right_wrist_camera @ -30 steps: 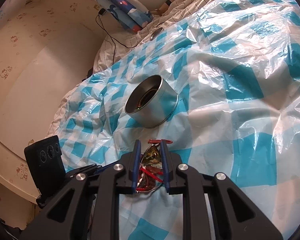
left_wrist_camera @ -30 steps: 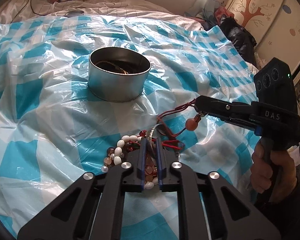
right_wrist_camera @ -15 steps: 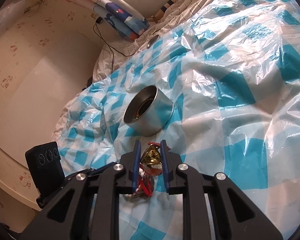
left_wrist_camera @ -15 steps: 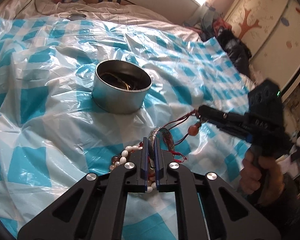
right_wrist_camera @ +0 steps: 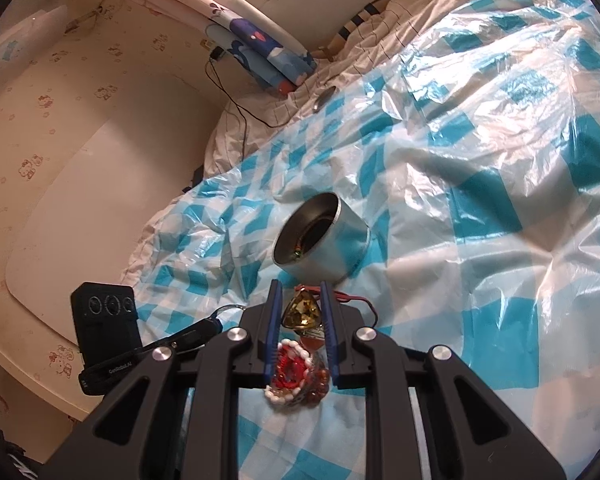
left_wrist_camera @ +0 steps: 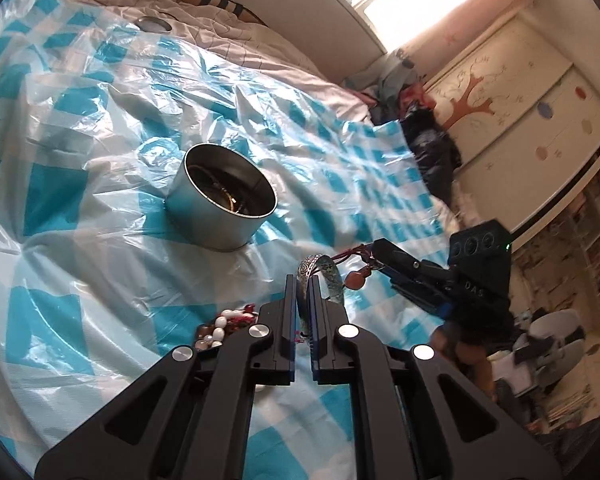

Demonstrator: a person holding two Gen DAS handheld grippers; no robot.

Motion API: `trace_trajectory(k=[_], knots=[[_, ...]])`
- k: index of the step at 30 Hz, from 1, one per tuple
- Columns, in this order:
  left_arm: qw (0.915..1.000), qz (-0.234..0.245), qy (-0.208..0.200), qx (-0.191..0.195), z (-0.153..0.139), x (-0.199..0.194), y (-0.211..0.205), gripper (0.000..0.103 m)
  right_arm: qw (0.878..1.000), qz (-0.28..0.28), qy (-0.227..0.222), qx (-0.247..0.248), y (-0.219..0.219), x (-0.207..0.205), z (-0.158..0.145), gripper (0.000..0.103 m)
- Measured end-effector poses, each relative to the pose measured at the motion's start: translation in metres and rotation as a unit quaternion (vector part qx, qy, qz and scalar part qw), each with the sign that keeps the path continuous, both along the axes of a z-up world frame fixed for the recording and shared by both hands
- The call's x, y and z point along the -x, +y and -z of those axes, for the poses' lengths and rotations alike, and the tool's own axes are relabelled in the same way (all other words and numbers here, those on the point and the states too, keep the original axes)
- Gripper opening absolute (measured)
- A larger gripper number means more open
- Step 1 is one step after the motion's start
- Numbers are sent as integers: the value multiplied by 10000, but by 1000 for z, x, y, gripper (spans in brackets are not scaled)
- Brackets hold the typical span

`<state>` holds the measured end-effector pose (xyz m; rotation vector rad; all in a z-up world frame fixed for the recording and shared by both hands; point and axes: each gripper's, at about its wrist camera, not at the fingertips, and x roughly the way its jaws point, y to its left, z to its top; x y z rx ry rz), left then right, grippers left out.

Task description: Organize jewelry

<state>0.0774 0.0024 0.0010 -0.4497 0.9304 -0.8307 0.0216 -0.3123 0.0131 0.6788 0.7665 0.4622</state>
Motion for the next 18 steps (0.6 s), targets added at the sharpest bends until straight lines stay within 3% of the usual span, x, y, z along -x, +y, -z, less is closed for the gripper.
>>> trace_trajectory(k=[1, 2, 9, 13, 15, 16, 17, 18], knots=[[10000, -41, -5, 44, -1, -1, 3, 5, 10000, -4, -76, -29, 0, 1, -3, 18], [10000, -73, -19, 48, -2, -1, 5, 5, 9999, -19, -141, -70, 0, 1, -6, 7], [9993, -333, -185, 10, -9, -8, 14, 5, 9995, -19, -253, -172, 1, -6, -14, 7], [9990, -394, -176, -135, -6, -12, 13, 5, 9984, -287, 251, 422, 15, -16, -2, 7], [9989, -400, -177, -143, -5, -13, 12, 5, 9948, -290, 534, 820, 21, -20, 9, 20], [9990, -398, -176, -138, -5, -14, 12, 5, 9922, -213, 751, 974, 23, -23, 18, 45], [9989, -398, -184, -150, -5, -15, 12, 5, 9908, -211, 852, 1027, 26, -25, 23, 53], [9988, -404, -199, -176, -5, -15, 11, 5, 9897, -251, 898, 1082, 29, -26, 27, 53]])
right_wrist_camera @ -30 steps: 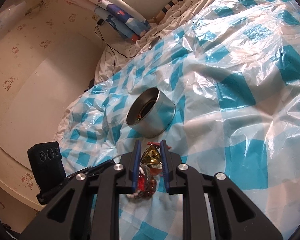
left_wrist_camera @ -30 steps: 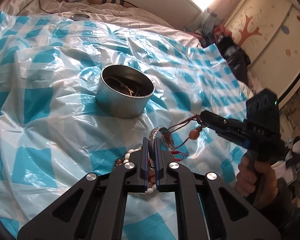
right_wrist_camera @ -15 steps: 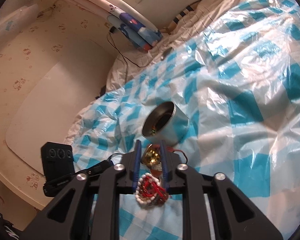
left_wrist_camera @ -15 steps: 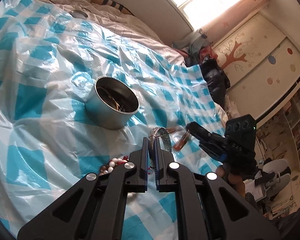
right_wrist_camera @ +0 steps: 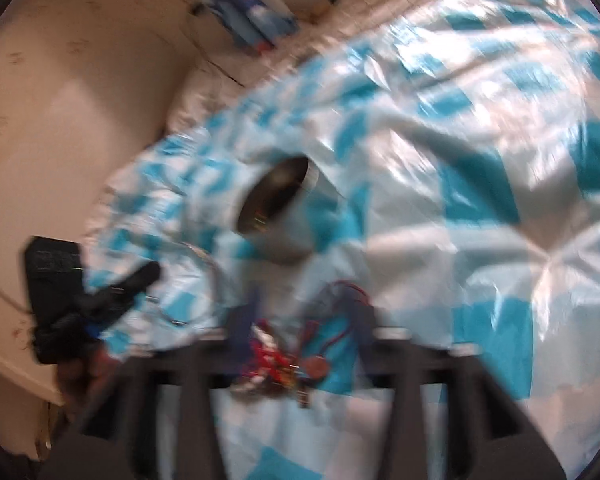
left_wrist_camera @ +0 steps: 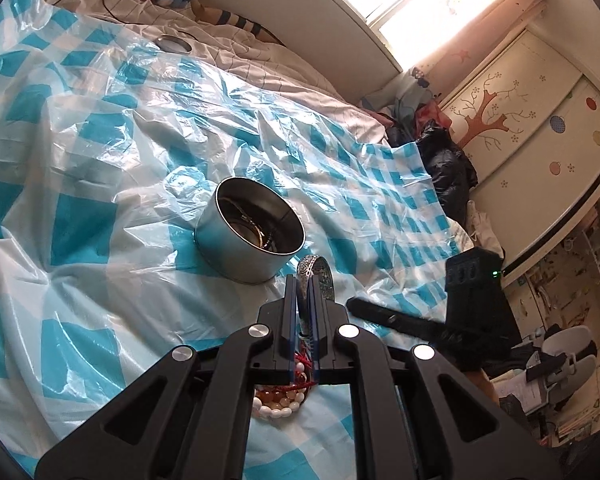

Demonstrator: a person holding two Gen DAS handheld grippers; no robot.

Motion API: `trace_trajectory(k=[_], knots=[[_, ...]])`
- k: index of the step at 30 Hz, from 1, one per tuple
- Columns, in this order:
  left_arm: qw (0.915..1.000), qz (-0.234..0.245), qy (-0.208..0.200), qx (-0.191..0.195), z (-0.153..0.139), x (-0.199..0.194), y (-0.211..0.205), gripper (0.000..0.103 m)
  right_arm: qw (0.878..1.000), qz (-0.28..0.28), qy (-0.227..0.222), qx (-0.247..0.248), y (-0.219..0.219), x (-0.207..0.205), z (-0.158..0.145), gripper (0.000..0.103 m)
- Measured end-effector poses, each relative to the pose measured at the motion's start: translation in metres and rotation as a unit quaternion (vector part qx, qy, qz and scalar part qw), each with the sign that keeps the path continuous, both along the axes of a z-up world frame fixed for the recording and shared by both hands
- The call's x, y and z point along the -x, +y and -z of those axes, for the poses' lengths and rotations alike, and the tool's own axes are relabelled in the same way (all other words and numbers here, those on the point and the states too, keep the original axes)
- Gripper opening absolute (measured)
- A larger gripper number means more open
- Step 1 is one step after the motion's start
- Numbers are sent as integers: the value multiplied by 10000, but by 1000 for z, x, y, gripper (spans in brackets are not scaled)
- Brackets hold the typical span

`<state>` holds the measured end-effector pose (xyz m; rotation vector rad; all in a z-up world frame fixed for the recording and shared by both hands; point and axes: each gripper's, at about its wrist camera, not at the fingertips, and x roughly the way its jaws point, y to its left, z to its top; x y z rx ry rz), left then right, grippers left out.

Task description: Organize jewelry

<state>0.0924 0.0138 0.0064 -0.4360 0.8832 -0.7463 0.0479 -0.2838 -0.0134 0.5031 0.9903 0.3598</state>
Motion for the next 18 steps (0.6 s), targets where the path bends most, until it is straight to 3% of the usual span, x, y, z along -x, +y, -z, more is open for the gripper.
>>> trace_trajectory(k=[6, 7, 8, 9, 10, 12, 18], knots=[[10000, -27, 28, 10, 2, -5, 1, 5, 9876, -253, 84, 1546, 37, -8, 19, 51], [10000, -30, 25, 9, 1, -5, 1, 5, 9828, -289, 52, 1825, 42, -7, 20, 36], [10000, -37, 28, 12, 1, -5, 1, 5, 9807, -323, 21, 1930, 43, -6, 20, 14], [10000, -44, 34, 22, 2, -6, 1, 5, 9834, -367, 29, 1779, 41, -6, 19, 5], [10000, -49, 36, 28, 2, -6, 2, 5, 9866, -374, -11, 1591, 38, -4, 17, 4], [10000, -68, 42, 40, 2, -7, 3, 5, 9884, -343, -135, 1473, 33, -2, 10, 3], [9999, -95, 26, 112, 1, -12, 3, 5, 9973, -98, -669, 269, 9, 0, -24, 2]])
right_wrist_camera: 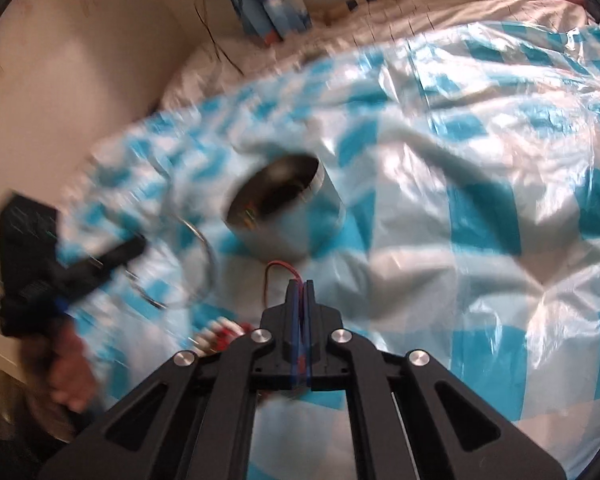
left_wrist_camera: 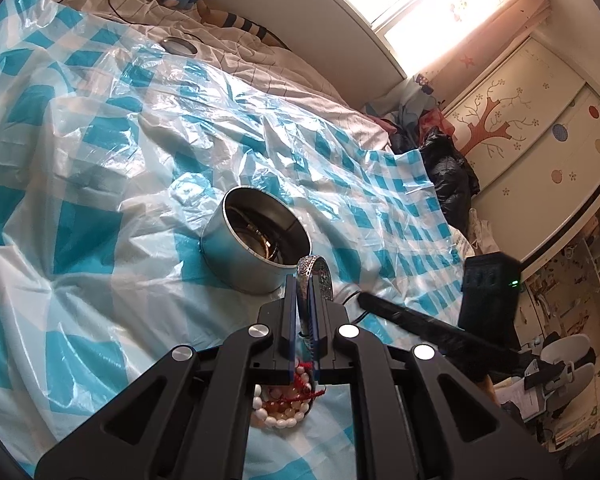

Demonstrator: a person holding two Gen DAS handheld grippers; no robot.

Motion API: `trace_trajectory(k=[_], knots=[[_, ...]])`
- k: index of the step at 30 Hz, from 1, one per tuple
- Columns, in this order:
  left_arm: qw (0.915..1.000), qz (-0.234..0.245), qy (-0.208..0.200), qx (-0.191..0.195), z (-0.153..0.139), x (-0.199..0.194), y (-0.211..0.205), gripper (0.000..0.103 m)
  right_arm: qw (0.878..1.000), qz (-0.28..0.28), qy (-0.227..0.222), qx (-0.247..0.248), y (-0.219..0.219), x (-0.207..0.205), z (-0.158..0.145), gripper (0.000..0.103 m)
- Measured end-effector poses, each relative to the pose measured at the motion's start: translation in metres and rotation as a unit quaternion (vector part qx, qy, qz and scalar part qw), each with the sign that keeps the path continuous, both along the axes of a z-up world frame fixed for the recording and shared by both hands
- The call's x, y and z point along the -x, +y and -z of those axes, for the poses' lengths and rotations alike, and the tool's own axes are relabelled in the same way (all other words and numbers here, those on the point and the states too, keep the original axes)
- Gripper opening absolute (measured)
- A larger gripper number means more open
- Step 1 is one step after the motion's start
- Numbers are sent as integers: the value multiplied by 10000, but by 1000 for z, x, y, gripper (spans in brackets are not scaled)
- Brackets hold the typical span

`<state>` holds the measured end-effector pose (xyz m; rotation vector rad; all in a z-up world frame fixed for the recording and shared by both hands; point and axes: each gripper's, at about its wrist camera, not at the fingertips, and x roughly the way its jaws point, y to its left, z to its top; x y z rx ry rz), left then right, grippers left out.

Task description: Organize jewelry

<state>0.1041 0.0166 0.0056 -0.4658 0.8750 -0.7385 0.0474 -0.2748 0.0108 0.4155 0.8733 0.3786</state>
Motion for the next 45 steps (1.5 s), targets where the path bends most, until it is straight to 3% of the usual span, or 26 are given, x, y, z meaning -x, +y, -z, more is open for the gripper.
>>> trace_trajectory(k=[5, 10, 17, 23, 32, 35, 37, 45], knots=[[9999, -62, -46, 100, -6, -16, -2, 5, 9967, 121, -548, -593, -9, -2, -30, 2], [9999, -104, -72, 99, -8, -38, -9, 5, 9918, 98, -1009, -780, -4, -10, -56, 2], [9999, -90, 72, -8, 8, -62, -24, 5, 9898, 35, -967, -1046, -4, -34, -55, 3], [9971, -20, 202, -735, 27, -81, -48, 9, 9912, -12, -853, -1015, 2, -51, -47, 3], [9971, -548, 104, -508, 3, -75, -10, 32, 9895, -165, -519, -1341, 17, -77, -25, 3], [9966, -671, 110, -464, -2, -69, 2, 38, 9952, -171, -67, -957, 26, -93, -6, 3], [9959, -674, 101, -589, -4, -61, 7, 40, 9991, 52, 224, -362, 29, -97, 8, 3], [9915, -171, 203, -1274, 16, -4, -3, 48, 9990, 297, -179, 297, 12, -46, -21, 3]])
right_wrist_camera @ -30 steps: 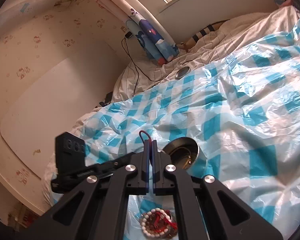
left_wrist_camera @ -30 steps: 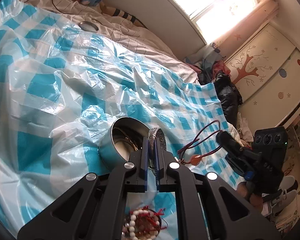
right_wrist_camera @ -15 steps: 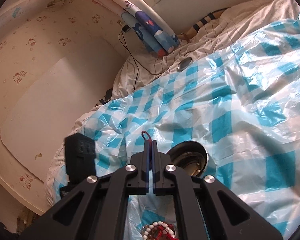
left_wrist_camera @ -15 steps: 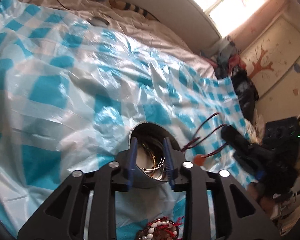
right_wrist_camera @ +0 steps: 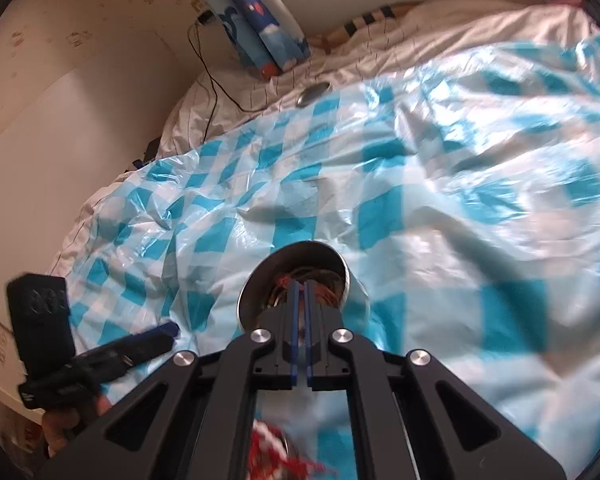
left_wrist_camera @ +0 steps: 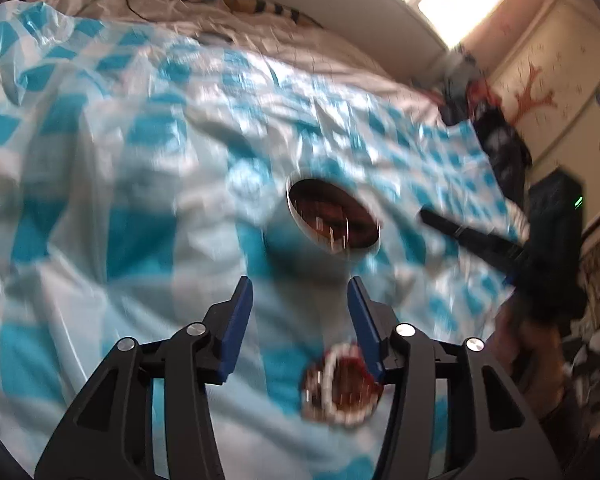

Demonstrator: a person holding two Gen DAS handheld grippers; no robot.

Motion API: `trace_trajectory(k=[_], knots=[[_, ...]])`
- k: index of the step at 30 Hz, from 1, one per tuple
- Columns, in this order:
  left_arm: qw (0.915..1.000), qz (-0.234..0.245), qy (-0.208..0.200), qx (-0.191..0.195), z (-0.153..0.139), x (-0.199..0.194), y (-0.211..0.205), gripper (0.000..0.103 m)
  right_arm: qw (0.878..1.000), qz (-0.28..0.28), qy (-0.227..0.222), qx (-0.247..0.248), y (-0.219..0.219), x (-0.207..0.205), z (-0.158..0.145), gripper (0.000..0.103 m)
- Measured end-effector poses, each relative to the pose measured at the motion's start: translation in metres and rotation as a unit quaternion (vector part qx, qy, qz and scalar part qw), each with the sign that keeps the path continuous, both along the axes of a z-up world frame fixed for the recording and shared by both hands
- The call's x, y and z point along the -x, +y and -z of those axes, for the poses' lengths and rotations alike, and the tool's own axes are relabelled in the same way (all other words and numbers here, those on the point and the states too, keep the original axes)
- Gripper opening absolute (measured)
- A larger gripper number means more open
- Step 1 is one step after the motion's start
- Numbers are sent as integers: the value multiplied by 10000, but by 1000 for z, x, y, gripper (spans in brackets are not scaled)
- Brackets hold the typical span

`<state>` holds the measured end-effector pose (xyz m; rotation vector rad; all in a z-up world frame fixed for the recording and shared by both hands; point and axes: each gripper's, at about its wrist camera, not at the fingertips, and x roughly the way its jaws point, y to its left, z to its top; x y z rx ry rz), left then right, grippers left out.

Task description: Organize jewelry

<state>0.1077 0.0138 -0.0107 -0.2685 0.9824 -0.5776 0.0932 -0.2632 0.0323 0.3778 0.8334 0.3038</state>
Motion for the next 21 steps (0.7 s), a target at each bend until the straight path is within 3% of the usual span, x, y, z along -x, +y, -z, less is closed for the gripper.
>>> trace_trajectory(k=[2, 3, 4, 6, 11, 14, 16, 21], knots=[[9998, 86, 148, -70, 10, 9, -5, 50, 9999, 56, 3, 105, -8, 10, -1, 5], [9997, 118, 204, -80, 13, 12, -7, 50, 9999, 83, 53, 26, -11, 11, 0, 10], [9995, 172, 249, -79, 16, 15, -8, 50, 9996, 138, 132, -188, -18, 12, 3, 24], [9987, 386, 309, -112, 20, 22, -14, 50, 9977, 169, 193, -630, -28, 21, 6, 34], [9969, 633, 394, -244, 26, 26, -22, 50, 9950, 40, 447, -895, -26, 59, 25, 38], [9965, 648, 407, -350, 27, 24, -23, 50, 9919, -154, 761, -1004, -18, 62, 39, 38], [9970, 572, 308, -432, 23, 24, -21, 50, 9922, -474, 826, -808, -2, 58, 40, 38], [9990, 90, 417, -110, 19, 13, 3, 50, 9893, -1295, 655, -171, 41, 64, 37, 38]])
